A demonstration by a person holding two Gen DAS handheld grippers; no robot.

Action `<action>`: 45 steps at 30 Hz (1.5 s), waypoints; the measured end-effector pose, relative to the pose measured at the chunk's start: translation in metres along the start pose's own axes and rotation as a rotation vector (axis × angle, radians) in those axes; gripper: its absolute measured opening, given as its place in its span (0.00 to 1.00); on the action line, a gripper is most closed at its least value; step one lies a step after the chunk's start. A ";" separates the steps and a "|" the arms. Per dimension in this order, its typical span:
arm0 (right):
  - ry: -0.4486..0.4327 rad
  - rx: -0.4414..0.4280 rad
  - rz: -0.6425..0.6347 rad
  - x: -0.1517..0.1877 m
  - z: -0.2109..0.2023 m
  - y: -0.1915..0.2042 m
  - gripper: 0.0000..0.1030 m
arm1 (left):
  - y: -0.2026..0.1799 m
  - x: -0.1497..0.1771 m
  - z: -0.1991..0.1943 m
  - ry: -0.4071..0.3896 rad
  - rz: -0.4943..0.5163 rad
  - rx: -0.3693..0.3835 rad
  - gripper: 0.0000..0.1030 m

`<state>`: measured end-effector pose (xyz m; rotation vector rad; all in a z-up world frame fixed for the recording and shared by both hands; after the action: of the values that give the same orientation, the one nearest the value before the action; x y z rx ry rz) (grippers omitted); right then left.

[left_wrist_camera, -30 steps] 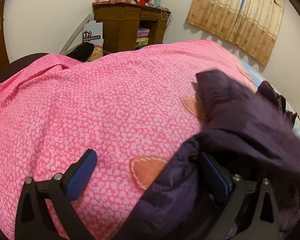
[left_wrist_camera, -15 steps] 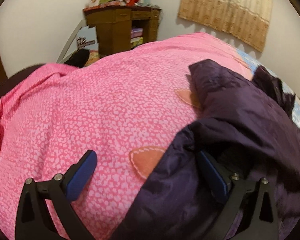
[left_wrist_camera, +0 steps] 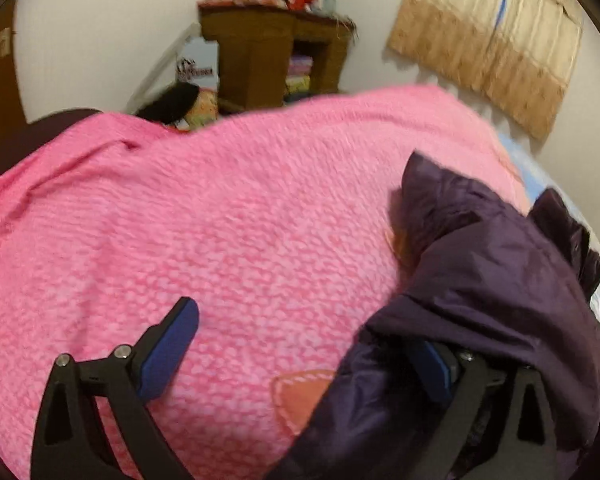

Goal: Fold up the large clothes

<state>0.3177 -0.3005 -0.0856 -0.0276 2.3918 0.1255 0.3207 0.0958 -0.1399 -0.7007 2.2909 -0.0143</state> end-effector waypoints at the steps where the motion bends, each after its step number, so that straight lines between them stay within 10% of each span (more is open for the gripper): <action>1: -0.027 0.023 -0.010 0.002 0.004 0.002 0.31 | 0.001 0.001 -0.001 -0.007 0.003 -0.005 0.97; 7: -0.047 0.052 -0.033 0.010 0.010 -0.004 0.35 | -0.001 0.000 -0.002 0.051 0.131 -0.018 1.00; 14: -0.216 0.096 0.077 0.026 -0.054 -0.021 0.57 | 0.015 -0.006 -0.059 -0.107 0.201 -0.039 0.98; 17: -0.251 0.166 0.001 0.021 -0.070 -0.002 0.28 | -0.007 -0.022 -0.070 -0.174 0.230 0.005 0.98; 21: -0.271 0.159 -0.060 0.005 -0.073 0.020 0.28 | -0.047 -0.029 -0.061 -0.203 0.286 0.045 0.98; 27: -0.081 0.116 -0.085 0.016 -0.007 0.007 0.26 | -0.062 -0.014 -0.005 -0.093 0.333 -0.037 1.00; 37: -0.101 0.042 -0.059 0.016 0.007 -0.003 0.28 | -0.040 -0.015 0.023 0.031 0.223 0.088 1.00; 42: -0.074 -0.020 -0.059 0.019 -0.024 -0.003 0.37 | -0.014 -0.015 -0.026 0.045 0.238 0.196 0.98; 45: -0.136 -0.068 -0.048 0.038 -0.079 -0.009 0.63 | 0.017 -0.008 -0.070 -0.018 0.310 0.278 0.99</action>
<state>0.2368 -0.3168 -0.0545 -0.1052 2.2489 0.1801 0.2717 0.1011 -0.0868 -0.1998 2.2975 -0.1760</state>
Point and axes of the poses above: each gripper's, at about its wrist camera, not at the fingertips, and z roughly the way its jaws point, y to its left, x to its underside, the point moved 1 cm from there along z, roughly the way its jaws point, and after that the axes turned 2 degrees about -z, right-handed, at the moved point
